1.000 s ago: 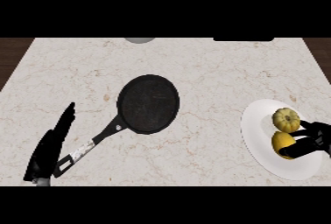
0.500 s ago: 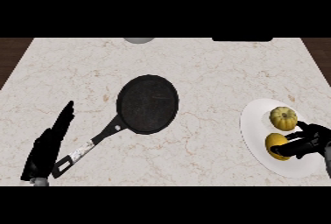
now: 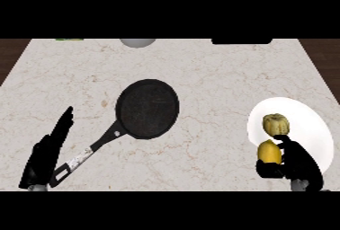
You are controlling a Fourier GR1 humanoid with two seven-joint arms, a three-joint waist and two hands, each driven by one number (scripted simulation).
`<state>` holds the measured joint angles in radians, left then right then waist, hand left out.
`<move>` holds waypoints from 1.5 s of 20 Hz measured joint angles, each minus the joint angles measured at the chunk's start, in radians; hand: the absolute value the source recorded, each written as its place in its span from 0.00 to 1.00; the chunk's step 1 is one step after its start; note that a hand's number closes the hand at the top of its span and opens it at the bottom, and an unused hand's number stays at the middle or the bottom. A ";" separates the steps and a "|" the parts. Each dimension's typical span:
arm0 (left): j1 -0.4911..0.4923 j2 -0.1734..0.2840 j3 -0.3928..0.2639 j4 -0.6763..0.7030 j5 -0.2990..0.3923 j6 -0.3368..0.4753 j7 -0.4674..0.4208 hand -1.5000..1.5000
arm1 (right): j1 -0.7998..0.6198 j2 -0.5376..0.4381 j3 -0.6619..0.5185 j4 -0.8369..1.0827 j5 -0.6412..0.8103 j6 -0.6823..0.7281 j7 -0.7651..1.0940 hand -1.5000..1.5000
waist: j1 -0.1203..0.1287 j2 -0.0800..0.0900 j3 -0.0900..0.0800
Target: Pick the lemon from the plate and place it in the pan
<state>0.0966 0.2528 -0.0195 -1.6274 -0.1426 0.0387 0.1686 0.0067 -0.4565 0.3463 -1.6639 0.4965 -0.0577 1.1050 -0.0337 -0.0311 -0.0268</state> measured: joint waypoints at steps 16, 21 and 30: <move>-0.018 -0.004 -0.003 0.014 -0.004 -0.010 -0.016 0.50 | -0.259 0.284 0.285 -0.263 0.917 0.068 0.102 1.00 | 0.037 0.022 0.021; -0.033 -0.010 -0.017 0.015 -0.012 -0.018 -0.021 0.50 | -0.439 0.396 0.257 -0.104 0.908 0.078 0.108 1.00 | 0.063 0.032 0.024; -0.061 -0.020 -0.030 0.027 -0.019 -0.027 -0.030 0.50 | -0.643 0.442 0.103 0.233 0.734 -0.061 0.055 1.00 | 0.096 0.046 0.027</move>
<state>0.0351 0.2329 -0.0495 -1.6005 -0.1613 0.0115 0.1381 -0.6359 -0.0144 0.4494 -1.4312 1.2306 -0.1188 1.1604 0.0625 0.0154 -0.0001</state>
